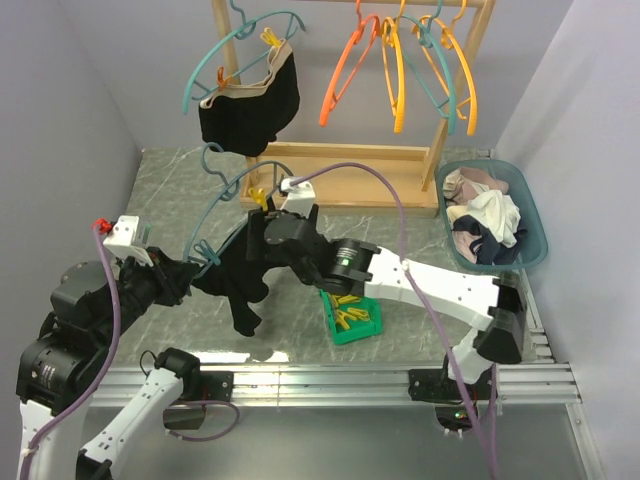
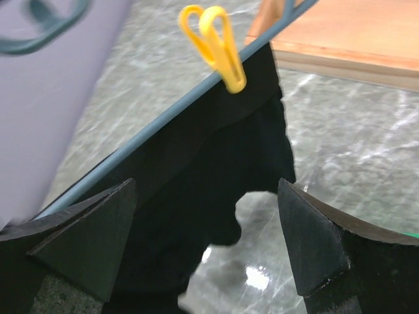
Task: Remove the underwear clipped to the hanger
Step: Remove the underwear from the hanger.
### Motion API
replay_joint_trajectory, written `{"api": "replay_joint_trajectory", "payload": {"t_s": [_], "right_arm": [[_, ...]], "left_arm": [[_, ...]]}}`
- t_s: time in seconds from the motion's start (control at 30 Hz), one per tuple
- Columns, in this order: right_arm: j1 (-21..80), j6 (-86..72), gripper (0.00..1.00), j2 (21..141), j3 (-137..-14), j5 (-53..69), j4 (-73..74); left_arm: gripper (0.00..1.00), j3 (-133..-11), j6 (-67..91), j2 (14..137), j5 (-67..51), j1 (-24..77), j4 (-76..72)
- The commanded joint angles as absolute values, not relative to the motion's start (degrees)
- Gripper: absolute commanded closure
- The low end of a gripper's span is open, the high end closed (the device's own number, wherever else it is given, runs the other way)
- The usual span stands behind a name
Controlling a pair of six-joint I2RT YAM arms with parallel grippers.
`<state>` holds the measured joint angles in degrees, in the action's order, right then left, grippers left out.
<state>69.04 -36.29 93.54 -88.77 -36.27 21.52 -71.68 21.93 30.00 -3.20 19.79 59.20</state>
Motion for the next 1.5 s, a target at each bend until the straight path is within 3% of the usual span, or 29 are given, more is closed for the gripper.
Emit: {"api": "replay_joint_trajectory", "payload": {"t_s": [0.0, 0.2, 0.5, 1.07, 1.23, 1.47], "right_arm": [[69.35, -34.28, 0.06, 86.32, -85.71, -30.87, 17.68], [67.86, -31.03, 0.08, 73.93, -73.04, -25.84, 9.14], [66.97, -28.47, 0.0, 87.25, -90.16, -33.12, 19.94], [66.53, -29.7, 0.0, 103.62, -109.77, -49.82, 30.13], [64.95, -31.46, 0.03, 106.08, -110.92, -53.61, 31.37], [63.37, -32.26, 0.16, 106.79, -110.22, -54.49, 30.68]], "left_arm": [[0.99, -71.98, 21.8, 29.79, -4.65, 19.51, 53.88], [0.99, -70.75, 21.18, 30.67, -6.5, 19.42, 52.74], [0.99, -72.33, 22.24, 31.82, -7.56, 19.34, 52.38], [0.99, -75.06, 23.64, 31.64, -10.28, 18.2, 50.54], [0.99, -74.88, 23.91, 31.38, -10.63, 17.75, 49.66], [0.99, -74.89, 23.82, 31.03, -10.29, 17.23, 49.83]]}}
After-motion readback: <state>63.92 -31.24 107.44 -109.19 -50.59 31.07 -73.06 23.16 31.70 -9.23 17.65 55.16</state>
